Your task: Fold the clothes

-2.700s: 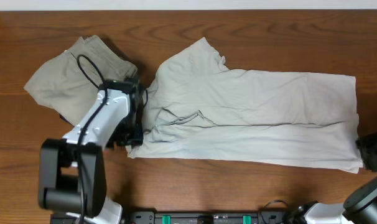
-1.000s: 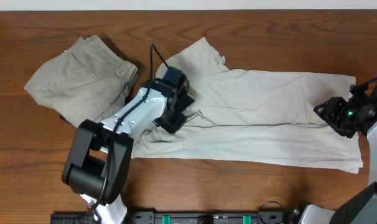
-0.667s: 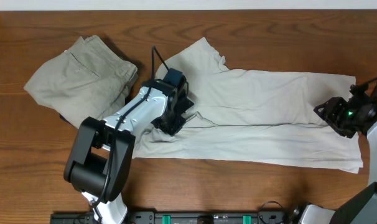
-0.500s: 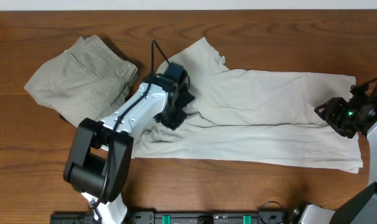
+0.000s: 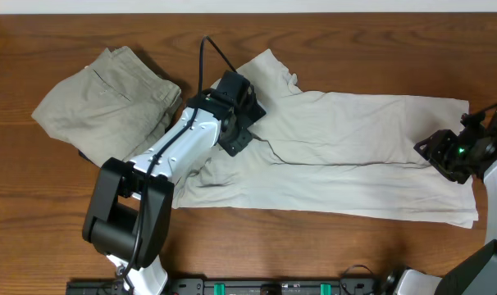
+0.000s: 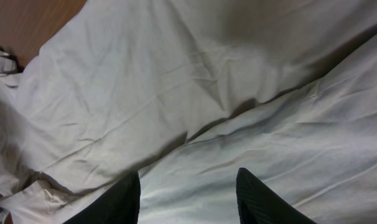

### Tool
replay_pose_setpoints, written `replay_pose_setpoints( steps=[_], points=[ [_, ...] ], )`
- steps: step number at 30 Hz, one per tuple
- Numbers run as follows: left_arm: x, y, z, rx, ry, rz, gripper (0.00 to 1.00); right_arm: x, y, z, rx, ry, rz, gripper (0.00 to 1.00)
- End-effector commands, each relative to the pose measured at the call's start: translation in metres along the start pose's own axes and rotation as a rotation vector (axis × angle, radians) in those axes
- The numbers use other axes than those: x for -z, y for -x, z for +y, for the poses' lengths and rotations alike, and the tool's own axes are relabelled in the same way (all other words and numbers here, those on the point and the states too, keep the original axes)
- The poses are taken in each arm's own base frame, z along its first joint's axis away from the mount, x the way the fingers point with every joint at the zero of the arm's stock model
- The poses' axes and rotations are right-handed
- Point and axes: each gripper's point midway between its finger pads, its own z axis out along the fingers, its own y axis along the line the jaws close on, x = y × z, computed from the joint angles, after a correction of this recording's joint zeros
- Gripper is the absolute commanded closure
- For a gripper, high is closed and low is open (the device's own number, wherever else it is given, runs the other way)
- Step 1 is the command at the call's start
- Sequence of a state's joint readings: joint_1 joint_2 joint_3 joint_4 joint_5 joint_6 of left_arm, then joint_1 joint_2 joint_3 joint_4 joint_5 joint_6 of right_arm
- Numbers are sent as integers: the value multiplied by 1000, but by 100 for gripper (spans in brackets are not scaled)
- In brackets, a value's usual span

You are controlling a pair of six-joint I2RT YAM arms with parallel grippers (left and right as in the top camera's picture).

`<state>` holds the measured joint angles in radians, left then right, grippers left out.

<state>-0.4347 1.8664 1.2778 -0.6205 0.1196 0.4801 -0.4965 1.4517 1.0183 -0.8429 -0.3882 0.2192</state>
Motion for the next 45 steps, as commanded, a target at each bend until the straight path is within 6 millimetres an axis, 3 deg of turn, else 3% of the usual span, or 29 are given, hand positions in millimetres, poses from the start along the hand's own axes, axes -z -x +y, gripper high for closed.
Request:
replay_pose_setpoints(
  steps=[1, 3, 5, 10, 11, 14, 17, 20, 27, 31, 35, 38, 45],
  points=[
    [-5, 1, 3, -27, 13, -2, 94, 2, 0, 2, -1, -2, -1, 53],
    [-7, 6, 5, -28, 21, -20, 94, 2, -1, 2, -3, -3, 4, 53],
    [-7, 9, 6, -28, 27, -32, 85, 2, -2, 1, -4, -4, 9, 53],
    [-7, 6, 5, -19, 21, -19, 39, 2, -6, 0, -11, -7, 25, 53],
    [-7, 4, 4, -16, 19, -13, 18, 2, -6, 0, -11, -8, 26, 53],
    [-6, -1, 2, 31, 10, 11, 3, 2, -8, 0, -13, -9, 31, 53],
    [0, -5, 0, 87, 9, 22, 3, 2, -7, 0, -12, -8, 27, 53],
    [19, 5, 3, 125, 27, -25, 2, 2, -2, 1, -4, -4, 9, 53],
    [99, 68, 28, 215, 112, -305, 2, 5, 8, 15, 45, 34, -23, 57],
    [117, 96, 41, 261, 95, -403, 2, 7, 9, 19, 80, -2, -22, 55],
    [113, 124, 53, 258, 70, -463, 2, 7, 22, 31, 109, 5, -33, 53],
    [97, 143, 63, 255, 65, -480, 2, 2, 35, 38, 121, 9, -28, 53],
    [28, 182, 87, 252, 60, -490, 0, -23, 59, 48, 142, 10, 44, 51]
  ],
)
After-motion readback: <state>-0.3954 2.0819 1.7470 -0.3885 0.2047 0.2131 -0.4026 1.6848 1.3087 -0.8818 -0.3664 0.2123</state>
